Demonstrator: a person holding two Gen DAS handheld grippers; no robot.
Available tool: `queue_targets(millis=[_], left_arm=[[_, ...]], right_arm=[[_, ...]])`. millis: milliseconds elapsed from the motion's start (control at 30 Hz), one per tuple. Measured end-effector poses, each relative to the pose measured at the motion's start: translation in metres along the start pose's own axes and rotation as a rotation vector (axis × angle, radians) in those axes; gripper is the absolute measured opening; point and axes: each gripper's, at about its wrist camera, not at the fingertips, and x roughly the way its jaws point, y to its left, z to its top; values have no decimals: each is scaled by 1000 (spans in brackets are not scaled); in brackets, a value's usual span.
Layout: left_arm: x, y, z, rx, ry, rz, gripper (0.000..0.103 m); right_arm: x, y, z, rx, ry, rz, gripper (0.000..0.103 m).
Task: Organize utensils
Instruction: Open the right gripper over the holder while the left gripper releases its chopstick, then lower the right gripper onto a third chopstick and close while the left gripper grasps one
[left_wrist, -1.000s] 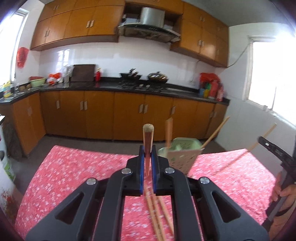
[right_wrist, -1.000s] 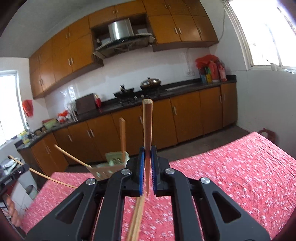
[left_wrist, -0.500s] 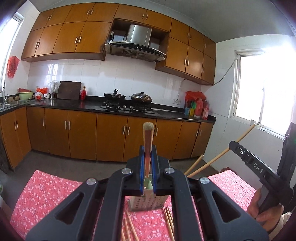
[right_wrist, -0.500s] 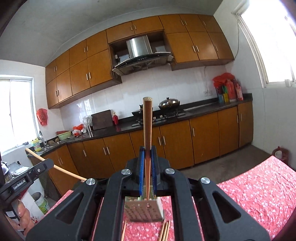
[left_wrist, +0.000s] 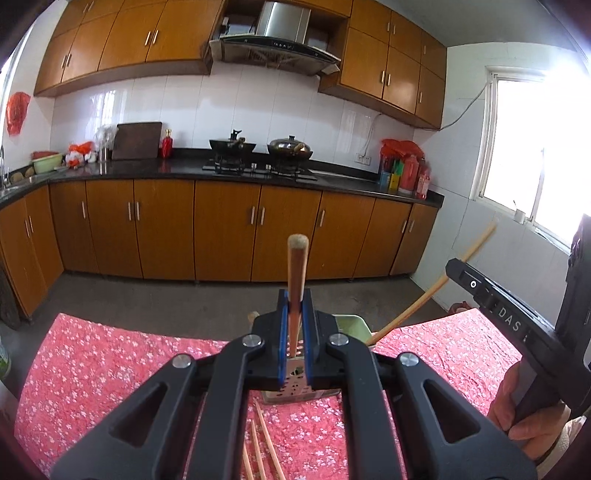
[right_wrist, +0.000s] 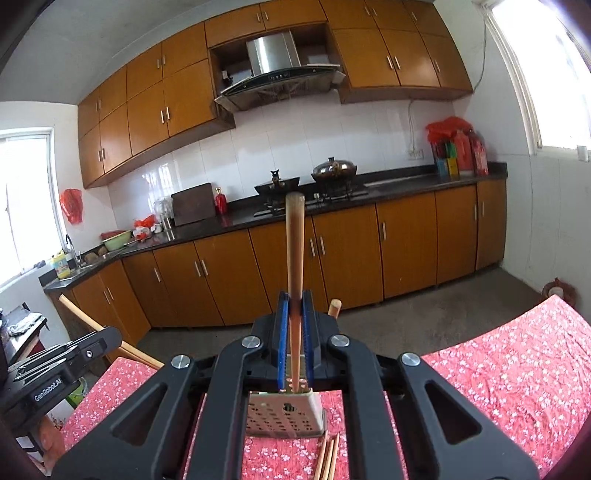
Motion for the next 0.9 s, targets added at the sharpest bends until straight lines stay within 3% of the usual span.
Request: queue_targets(millis=[100,333,533,700,767,900], left_arm=[[-2,2,2,-6,-8,-3,8],[-28,10,5,-27,-59,11,10],[-63,26,-7,-39,-94,62,10],[-72,44,-45,-17,-30,147,13],[-65,53,-69,-11,33,165,13],[-49,69,-118,-40,169,181,13]], right_arm=[[-7,0,3,-3,-14,-10,31],[-34,1,12,-20,-58,-15,31],[-56,-13,-10,13,-11,-49,31],[-45,-32,-66,37,170,-66,31],[-30,-38,-101,43,292,-71,31],[-5,-43,-161,89,505,-17,19]])
